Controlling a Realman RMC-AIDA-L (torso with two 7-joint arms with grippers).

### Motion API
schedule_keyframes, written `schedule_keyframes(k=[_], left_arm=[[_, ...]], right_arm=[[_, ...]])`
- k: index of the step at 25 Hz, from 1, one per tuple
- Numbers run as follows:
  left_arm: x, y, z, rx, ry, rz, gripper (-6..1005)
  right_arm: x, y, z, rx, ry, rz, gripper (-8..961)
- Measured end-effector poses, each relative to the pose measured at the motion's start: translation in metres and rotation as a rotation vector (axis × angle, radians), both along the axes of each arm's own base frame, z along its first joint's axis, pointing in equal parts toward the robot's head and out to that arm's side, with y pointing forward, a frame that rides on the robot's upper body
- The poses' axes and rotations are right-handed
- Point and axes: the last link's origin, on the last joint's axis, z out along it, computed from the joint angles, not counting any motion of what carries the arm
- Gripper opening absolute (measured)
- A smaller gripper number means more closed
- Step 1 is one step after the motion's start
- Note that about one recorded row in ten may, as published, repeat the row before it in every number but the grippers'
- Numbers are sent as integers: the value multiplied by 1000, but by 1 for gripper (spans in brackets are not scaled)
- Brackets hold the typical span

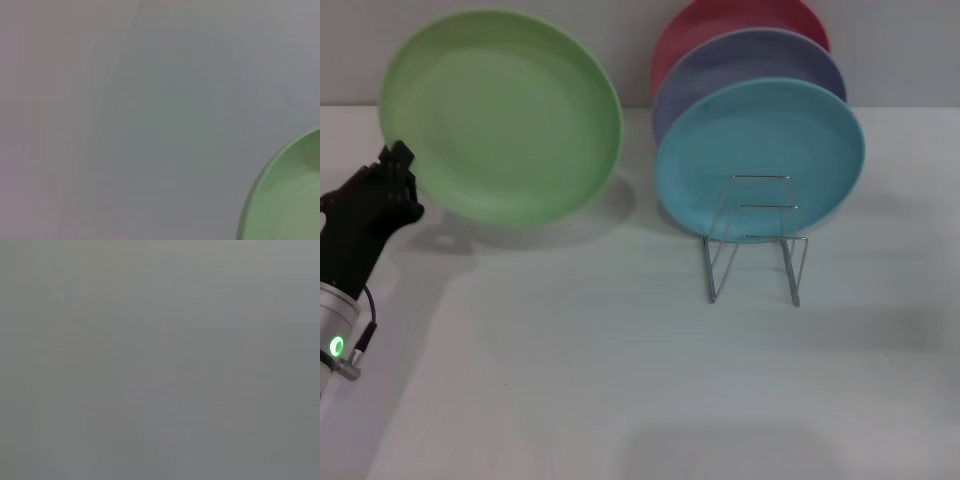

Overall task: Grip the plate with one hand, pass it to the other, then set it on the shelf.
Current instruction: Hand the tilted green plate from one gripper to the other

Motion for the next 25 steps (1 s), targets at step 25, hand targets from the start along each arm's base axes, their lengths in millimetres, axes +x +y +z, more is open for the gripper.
schedule_keyframes(k=[25], left_arm=[[-6,-32,-18,69,103,42,31]], right_arm=[[-51,-78,-100,-374,-31,393,783]])
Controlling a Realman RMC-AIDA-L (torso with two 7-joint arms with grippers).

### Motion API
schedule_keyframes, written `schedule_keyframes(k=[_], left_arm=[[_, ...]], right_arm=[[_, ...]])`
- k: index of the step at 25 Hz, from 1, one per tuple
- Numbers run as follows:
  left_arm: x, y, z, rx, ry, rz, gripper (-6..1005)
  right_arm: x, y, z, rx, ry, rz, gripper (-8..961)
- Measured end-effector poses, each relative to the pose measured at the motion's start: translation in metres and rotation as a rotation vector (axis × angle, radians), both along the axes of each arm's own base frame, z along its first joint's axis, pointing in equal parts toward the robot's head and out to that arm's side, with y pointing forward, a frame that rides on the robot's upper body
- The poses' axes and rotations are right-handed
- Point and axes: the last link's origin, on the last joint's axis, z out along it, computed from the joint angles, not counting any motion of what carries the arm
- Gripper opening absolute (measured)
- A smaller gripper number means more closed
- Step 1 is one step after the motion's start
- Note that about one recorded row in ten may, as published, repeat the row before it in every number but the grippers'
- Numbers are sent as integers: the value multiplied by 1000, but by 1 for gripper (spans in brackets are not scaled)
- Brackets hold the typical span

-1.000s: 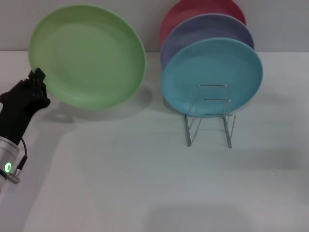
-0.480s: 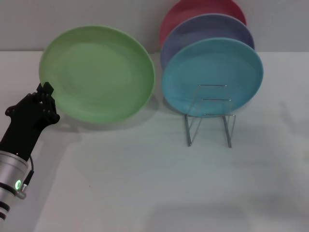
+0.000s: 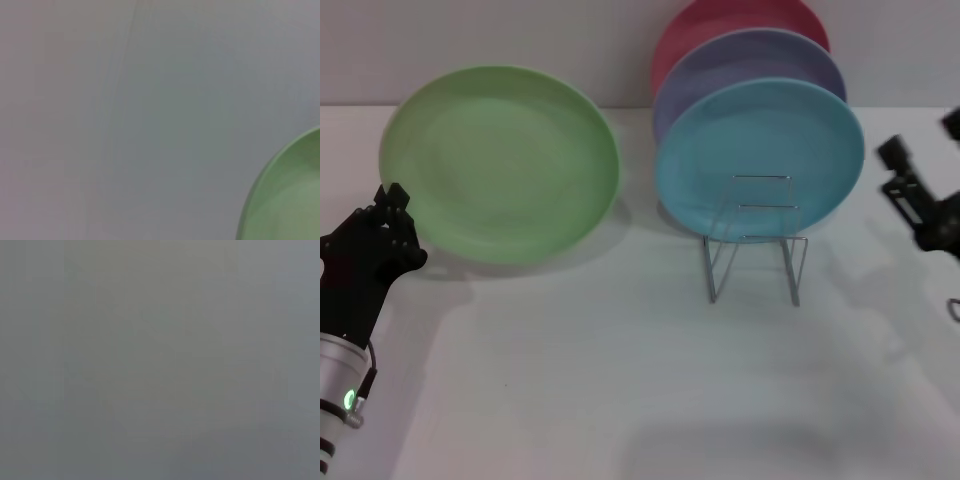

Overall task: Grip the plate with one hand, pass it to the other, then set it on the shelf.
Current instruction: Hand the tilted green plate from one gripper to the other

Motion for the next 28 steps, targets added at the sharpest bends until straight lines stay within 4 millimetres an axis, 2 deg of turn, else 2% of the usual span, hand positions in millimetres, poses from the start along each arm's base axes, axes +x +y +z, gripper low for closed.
schedule_keyframes(k=[9,19,28], left_arm=[[2,-16,-7,88,44,57,30],[12,-35,-18,151,62,104,31],[20,-42,-25,172,79,148,31]], right_arm=[[-40,26,-39,-187,-74,90,782],[-61,47,-65,-303,-161,102,782],[-73,60,-78,-350,-211,92,783]])
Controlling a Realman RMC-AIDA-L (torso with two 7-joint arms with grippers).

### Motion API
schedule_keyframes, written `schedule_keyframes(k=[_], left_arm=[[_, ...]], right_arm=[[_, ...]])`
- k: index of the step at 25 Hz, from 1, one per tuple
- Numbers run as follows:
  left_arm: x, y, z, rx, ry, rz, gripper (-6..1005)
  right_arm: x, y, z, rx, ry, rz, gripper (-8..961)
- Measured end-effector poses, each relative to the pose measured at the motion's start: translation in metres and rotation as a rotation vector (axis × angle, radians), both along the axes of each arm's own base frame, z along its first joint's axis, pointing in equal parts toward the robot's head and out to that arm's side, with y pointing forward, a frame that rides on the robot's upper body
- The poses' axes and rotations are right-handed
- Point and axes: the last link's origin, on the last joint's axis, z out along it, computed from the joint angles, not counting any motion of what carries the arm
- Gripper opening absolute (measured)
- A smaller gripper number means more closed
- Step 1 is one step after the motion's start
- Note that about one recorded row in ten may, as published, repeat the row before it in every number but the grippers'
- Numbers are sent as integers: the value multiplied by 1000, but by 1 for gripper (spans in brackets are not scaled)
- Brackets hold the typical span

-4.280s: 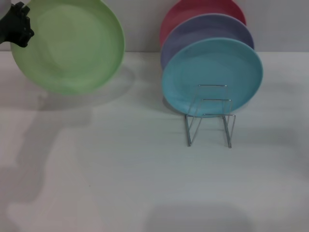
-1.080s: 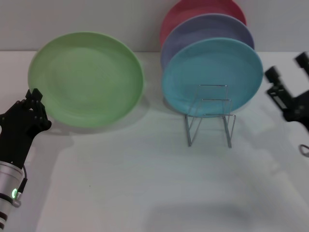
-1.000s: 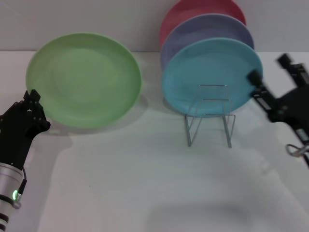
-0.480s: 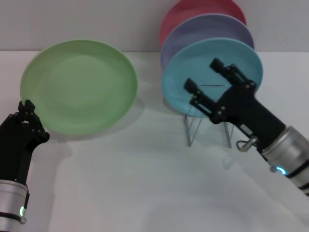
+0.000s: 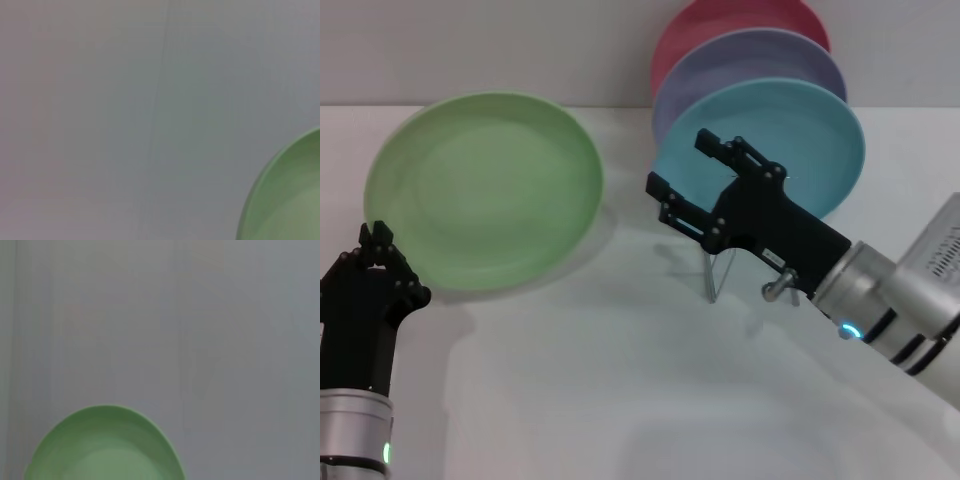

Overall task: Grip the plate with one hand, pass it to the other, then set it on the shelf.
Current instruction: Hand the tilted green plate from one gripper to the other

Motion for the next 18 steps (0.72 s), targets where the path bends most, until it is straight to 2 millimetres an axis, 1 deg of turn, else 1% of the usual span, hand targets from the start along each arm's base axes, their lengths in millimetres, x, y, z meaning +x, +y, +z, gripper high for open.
schedule_keyframes(k=[1,4,6,11,18], left_arm=[[4,-3,-2,2,15,11,31],[8,-6,-4,7,24,17,30],[11,-9,-6,8,29,22,30],[13,-12,-10,-6,27,41,30],[15,-15,-11,-2,24,39,30]], right_arm=[[-2,2,-2,-6,-8,-2,783],[-5,4,-4,-11,-14,-4,783],[-9,8,-9,-26,-33,-17,783],[-13,10,-16,-49,-57,-21,783],[-17,13,-25,-84,-91,-43,783]])
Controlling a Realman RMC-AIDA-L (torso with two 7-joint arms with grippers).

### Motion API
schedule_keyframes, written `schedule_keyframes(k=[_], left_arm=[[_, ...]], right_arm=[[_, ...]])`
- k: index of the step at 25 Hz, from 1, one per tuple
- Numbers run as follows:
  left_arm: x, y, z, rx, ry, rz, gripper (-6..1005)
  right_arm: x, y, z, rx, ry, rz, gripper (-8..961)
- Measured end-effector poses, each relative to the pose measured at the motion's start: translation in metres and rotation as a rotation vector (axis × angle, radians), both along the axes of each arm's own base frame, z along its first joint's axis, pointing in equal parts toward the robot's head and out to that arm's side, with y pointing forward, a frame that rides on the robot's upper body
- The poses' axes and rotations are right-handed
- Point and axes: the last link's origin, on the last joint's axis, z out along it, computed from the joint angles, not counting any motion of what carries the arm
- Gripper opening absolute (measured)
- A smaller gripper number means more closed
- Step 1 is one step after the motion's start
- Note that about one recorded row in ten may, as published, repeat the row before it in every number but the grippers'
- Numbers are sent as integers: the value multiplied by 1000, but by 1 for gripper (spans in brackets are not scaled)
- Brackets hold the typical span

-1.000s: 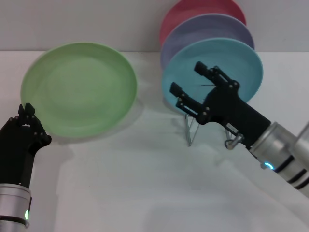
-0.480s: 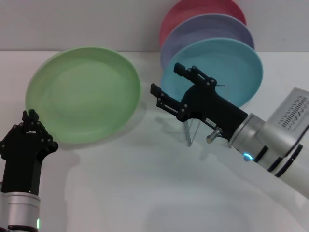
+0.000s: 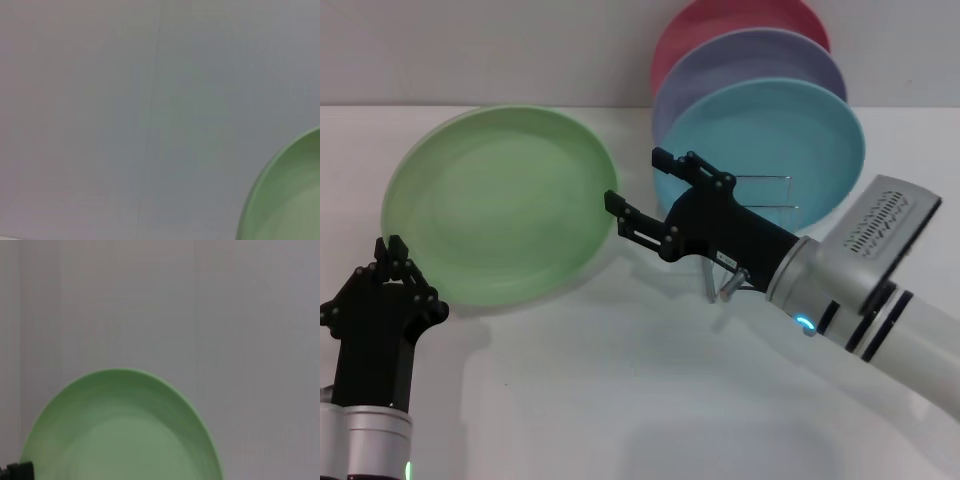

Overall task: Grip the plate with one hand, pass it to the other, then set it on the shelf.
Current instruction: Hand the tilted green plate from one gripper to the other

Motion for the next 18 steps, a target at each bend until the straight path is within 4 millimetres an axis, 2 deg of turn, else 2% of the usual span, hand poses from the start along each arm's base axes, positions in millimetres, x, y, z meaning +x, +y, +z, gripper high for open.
schedule_keyframes(k=[18], left_arm=[[3,0,-4,-16,0,-7,31]], right_arm=[[-6,4,-8,-37,-14,-37,782]])
